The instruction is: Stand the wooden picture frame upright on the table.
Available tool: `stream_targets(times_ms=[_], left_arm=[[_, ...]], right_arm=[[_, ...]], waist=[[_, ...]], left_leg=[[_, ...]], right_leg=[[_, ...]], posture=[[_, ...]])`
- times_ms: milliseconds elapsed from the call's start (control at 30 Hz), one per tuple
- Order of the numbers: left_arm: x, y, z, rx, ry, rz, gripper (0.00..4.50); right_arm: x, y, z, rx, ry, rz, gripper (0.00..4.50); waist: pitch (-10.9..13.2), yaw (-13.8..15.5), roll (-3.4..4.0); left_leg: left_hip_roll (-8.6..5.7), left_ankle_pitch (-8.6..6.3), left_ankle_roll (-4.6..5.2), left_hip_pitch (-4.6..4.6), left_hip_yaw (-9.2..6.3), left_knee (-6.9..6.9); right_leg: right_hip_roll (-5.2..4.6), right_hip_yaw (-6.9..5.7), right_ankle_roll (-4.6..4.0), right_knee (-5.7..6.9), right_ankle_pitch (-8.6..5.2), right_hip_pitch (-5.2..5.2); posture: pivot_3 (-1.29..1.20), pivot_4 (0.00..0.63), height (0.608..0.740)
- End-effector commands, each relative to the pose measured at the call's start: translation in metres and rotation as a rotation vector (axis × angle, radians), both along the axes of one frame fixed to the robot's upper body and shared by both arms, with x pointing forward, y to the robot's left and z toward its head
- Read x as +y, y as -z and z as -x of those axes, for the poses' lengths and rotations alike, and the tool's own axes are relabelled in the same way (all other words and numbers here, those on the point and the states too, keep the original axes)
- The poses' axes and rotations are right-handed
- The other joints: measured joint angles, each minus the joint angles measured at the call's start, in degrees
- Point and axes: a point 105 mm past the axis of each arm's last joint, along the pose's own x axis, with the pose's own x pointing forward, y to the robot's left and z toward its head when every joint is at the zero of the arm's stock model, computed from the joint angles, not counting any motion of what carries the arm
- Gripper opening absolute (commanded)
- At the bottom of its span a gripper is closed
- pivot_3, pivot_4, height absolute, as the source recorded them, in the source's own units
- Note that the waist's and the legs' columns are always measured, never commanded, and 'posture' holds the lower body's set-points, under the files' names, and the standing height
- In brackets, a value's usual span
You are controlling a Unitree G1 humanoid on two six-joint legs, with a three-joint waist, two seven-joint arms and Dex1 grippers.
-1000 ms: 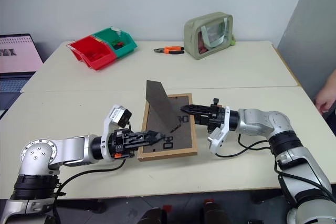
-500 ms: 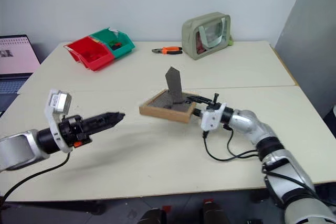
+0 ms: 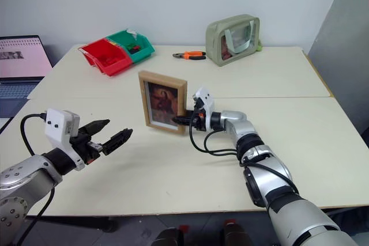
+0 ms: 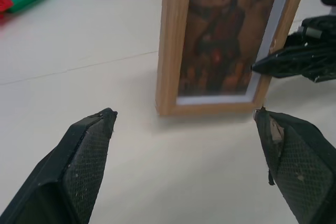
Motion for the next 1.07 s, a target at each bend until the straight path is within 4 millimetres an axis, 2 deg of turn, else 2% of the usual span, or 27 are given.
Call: stream_targets(times_ms=[33, 200, 233, 400, 467, 567, 667, 733, 800, 967, 1067], left_arm=[[-0.006, -0.007, 0.003, -0.035, 0.039, -0.013, 4.50], [-0.006, 0.000, 0.005, -0.004, 0.060, -0.016, 4.50], [-0.005, 0.001, 0.004, -0.001, 0.063, -0.018, 4.50], [-0.002, 0.000, 0.000, 0.006, 0.073, -0.013, 4.50], [0.003, 0.003, -0.004, 0.021, 0.064, -0.013, 4.50], [0.006, 0.005, -0.006, 0.028, 0.062, -0.014, 4.50], [0.011, 0.006, -0.007, 0.056, 0.064, 0.000, 4.50], [0.014, 0.008, -0.007, 0.078, 0.067, -0.034, 4.50], [0.024, 0.000, -0.008, 0.098, 0.067, -0.013, 4.50], [0.049, -0.031, -0.018, 0.105, 0.059, -0.034, 4.50], [0.050, -0.041, -0.021, 0.109, 0.101, -0.051, 4.50]], right_arm=[[0.002, -0.004, -0.003, -0.022, 0.019, 0.010, 1.31], [0.000, 0.012, -0.001, -0.023, 0.017, 0.080, 1.31], [-0.002, 0.013, 0.000, -0.021, 0.017, 0.083, 2.02], [-0.014, 0.022, 0.001, -0.038, 0.010, 0.120, 3.08], [-0.034, 0.033, 0.004, -0.073, -0.004, 0.174, 3.64], [-0.063, 0.037, 0.006, -0.108, 0.007, 0.204, 4.36], [-0.098, 0.028, 0.009, -0.200, 0.051, 0.270, 4.48], [-0.109, 0.017, 0.014, -0.258, 0.062, 0.292, 4.48], [-0.118, -0.008, 0.023, -0.282, 0.092, 0.271, 4.48], [-0.116, -0.054, 0.062, -0.302, 0.071, 0.226, 4.48], [-0.113, -0.065, 0.073, -0.319, 0.075, 0.227, 4.48]], waist=[[-0.02, -0.22, -0.02], [-0.02, -0.44, -0.02], [-0.02, -0.43, -0.02], [-0.01, -0.45, -0.02], [-0.01, -0.37, -0.02], [-0.02, -0.36, -0.02], [-0.02, 0.13, -0.02], [-0.01, 0.05, -0.01], [0.00, -0.06, -0.01], [0.05, -0.82, 0.06], [0.05, -0.90, 0.05]], left_leg=[[0.00, 0.00, 0.00, 0.02, 0.02, 0.00], [0.01, 0.00, 0.00, 0.17, 0.01, -0.03], [0.01, 0.00, 0.00, 0.21, -0.01, -0.03], [0.00, -0.01, 0.00, 0.24, -0.02, -0.03], [0.00, -0.01, 0.00, 0.22, -0.03, -0.04], [0.00, -0.01, 0.00, 0.22, -0.06, -0.04], [0.02, -0.01, 0.00, 0.22, -0.11, -0.03], [0.01, -0.01, 0.01, 0.21, -0.16, -0.02], [0.02, -0.01, 0.00, 0.17, -0.18, -0.02], [0.02, -0.01, 0.00, 0.23, -0.15, -0.16], [0.09, -0.01, 0.00, 0.29, -0.19, -0.27]], right_leg=[[0.00, 0.02, 0.00, 0.01, 0.00, 0.00], [0.06, 0.00, 0.00, 0.05, 0.00, 0.13], [0.07, -0.01, 0.01, 0.03, 0.00, 0.18], [0.11, -0.03, 0.01, -0.03, -0.01, 0.24], [0.12, -0.03, 0.01, -0.04, -0.01, 0.24], [0.14, -0.04, 0.02, -0.05, -0.01, 0.27], [0.13, -0.06, 0.03, -0.09, -0.01, 0.33], [0.09, -0.06, 0.09, -0.13, -0.05, 0.38], [0.08, -0.04, 0.10, -0.18, -0.06, 0.37], [0.17, -0.08, 0.22, -0.11, -0.17, 0.27], [0.34, -0.11, 0.12, -0.13, -0.29, 0.27]], posture=[[0.00, 0.150, 0.740], [0.00, 0.150, 0.740], [0.00, 0.150, 0.740], [0.00, 0.150, 0.740], [0.00, 0.150, 0.740], [0.00, 0.150, 0.740], [0.00, 0.150, 0.740], [0.00, 0.150, 0.740], [0.00, 0.150, 0.740], [0.00, 0.150, 0.740], [0.00, 0.150, 0.740]])
